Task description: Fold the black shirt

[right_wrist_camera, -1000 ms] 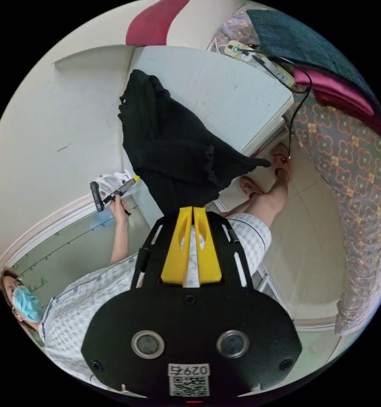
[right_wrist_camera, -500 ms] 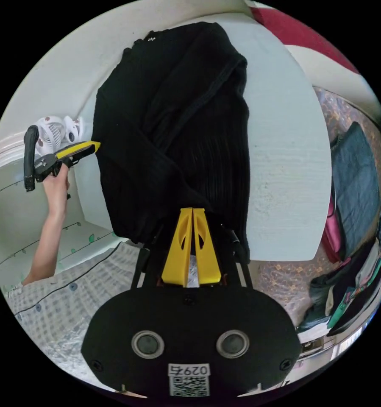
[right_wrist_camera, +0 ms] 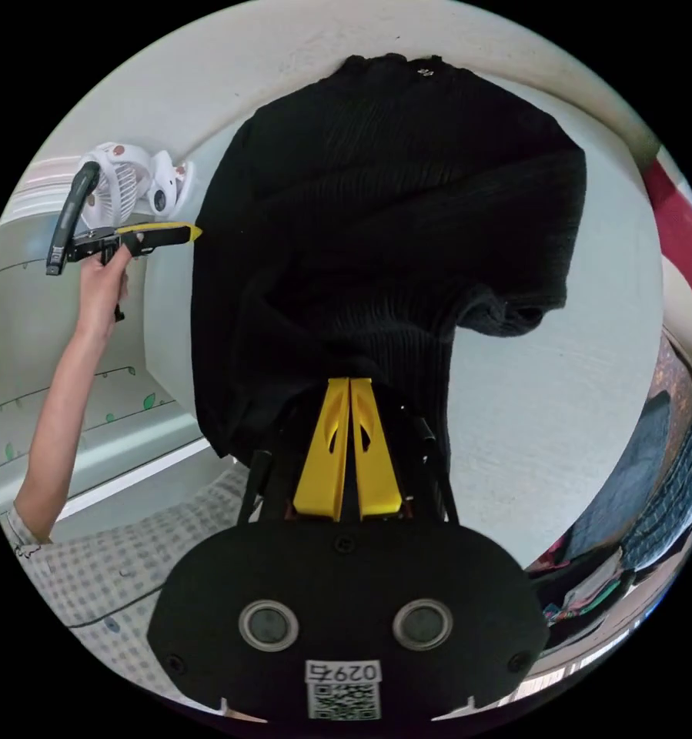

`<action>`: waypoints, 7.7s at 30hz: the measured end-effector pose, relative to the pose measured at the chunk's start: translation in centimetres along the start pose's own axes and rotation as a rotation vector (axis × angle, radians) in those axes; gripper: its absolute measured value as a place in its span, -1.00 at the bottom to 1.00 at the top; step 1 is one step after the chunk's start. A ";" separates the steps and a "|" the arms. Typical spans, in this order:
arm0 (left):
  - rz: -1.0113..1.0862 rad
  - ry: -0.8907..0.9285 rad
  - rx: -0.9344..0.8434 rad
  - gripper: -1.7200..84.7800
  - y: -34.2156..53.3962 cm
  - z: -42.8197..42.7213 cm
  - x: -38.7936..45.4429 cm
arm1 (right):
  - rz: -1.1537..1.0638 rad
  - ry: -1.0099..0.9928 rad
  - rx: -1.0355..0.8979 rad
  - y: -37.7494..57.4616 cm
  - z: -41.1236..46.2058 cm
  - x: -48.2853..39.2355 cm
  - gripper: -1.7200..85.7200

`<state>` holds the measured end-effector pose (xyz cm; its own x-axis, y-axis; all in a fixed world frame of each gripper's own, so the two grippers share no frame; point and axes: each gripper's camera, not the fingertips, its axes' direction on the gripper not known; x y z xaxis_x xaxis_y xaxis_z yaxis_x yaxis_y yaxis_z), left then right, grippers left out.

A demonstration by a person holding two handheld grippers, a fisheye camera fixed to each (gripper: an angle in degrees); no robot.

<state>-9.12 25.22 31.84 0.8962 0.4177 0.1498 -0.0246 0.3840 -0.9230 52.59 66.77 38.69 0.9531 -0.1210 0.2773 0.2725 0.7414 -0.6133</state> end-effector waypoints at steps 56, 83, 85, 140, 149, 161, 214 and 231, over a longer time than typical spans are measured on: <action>0.083 0.094 0.246 -0.73 4.0 -10.4 -4.2 | 0.195 -0.187 0.512 8.6 -18.8 8.9 -0.95; 0.383 -0.002 -0.166 -0.98 3.3 4.1 19.8 | 0.082 0.117 0.026 -1.4 0.5 -12.5 -0.97; 0.384 0.056 -0.184 -0.98 3.2 4.3 19.9 | 0.088 0.126 0.123 -1.4 -0.2 -15.4 -0.97; 0.701 -0.099 -0.210 -0.98 -1.2 4.9 35.9 | 0.192 0.228 0.059 -18.5 11.0 -38.9 -0.97; 0.681 -0.059 -0.187 -0.98 -1.3 4.8 34.9 | 0.171 0.299 0.025 -20.2 12.1 -41.1 -0.97; 0.667 -0.029 -0.204 -0.98 -1.7 4.8 33.7 | 0.132 0.345 0.010 -21.6 13.2 -43.1 -0.97; 0.638 0.057 -0.284 -0.98 -2.2 4.0 29.0 | 0.171 0.444 -0.151 -27.9 16.0 -45.4 -0.98; 0.618 0.087 -0.269 -0.98 -1.2 3.7 26.6 | 0.198 0.392 -0.133 -28.3 15.7 -45.9 -0.98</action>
<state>13.09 38.92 38.20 0.7859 0.4220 -0.4520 -0.4425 -0.1268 -0.8878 -0.98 61.65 54.91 0.9593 -0.2453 -0.1399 0.0703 0.6870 -0.7232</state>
